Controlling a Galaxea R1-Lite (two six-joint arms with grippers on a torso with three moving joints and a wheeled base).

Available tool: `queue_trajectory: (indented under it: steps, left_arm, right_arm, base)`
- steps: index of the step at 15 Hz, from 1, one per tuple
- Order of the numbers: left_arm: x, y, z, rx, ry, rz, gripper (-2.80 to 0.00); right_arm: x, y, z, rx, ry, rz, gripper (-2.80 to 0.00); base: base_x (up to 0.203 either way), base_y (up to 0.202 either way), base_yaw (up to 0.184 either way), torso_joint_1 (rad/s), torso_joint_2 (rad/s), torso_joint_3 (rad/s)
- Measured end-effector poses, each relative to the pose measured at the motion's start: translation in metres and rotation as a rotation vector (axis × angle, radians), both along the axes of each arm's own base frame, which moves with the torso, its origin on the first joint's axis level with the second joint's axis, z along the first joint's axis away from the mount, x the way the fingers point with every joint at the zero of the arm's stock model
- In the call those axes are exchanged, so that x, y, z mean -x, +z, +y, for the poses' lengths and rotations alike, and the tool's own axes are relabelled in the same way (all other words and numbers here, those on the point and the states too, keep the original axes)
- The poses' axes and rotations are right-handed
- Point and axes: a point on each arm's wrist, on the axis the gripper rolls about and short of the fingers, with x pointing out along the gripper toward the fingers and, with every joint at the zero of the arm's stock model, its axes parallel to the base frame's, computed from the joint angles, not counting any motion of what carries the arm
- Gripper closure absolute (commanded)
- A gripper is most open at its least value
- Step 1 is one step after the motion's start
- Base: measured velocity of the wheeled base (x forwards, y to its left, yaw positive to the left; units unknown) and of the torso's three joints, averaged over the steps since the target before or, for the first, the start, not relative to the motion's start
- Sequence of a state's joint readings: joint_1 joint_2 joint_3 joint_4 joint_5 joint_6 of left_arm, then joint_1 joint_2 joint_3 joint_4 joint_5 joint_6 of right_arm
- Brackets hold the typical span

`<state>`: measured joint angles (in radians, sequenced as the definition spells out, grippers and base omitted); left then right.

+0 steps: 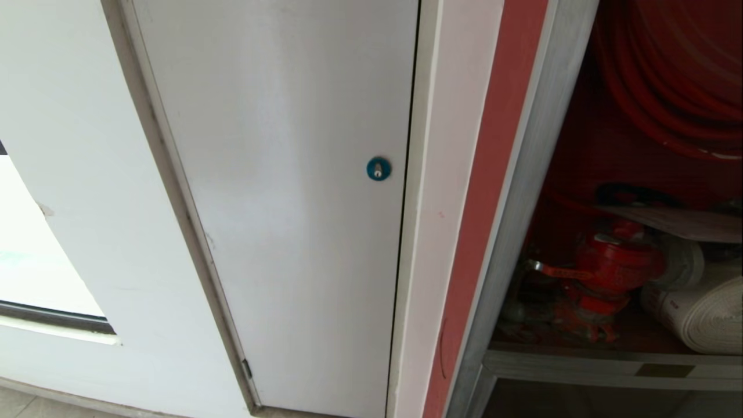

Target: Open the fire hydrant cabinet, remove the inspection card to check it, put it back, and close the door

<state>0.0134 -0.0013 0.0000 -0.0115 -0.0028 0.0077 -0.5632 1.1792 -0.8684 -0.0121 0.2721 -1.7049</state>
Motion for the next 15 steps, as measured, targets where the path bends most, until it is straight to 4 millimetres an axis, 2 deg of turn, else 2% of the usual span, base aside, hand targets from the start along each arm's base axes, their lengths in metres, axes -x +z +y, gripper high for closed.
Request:
queue_trajectory:
  steps: [7,10,12,15]
  left_arm:
    - [0.000,0.000,0.000,0.000,0.000,0.000,0.00]
    - [0.000,0.000,0.000,0.000,0.000,0.000,0.00]
    - [0.000,0.000,0.000,0.000,0.000,0.000,0.00]
    - [0.000,0.000,0.000,0.000,0.000,0.000,0.00]
  right_arm:
    - [0.086,0.006,0.055,-0.024,0.036,0.006,0.00]
    - [0.117,0.003,0.077,-0.097,0.100,0.065,0.00]
    - [0.130,-0.005,0.087,-0.252,0.164,0.132,0.00]
    - [0.127,-0.014,0.088,-0.481,0.194,0.221,0.00]
  base:
    - [0.000,0.000,0.000,0.000,0.00,0.000]
    - [0.000,0.000,0.000,0.000,0.00,0.000]
    - [0.000,0.000,0.000,0.000,0.00,0.000]
    - [0.000,0.000,0.000,0.000,0.00,0.000]
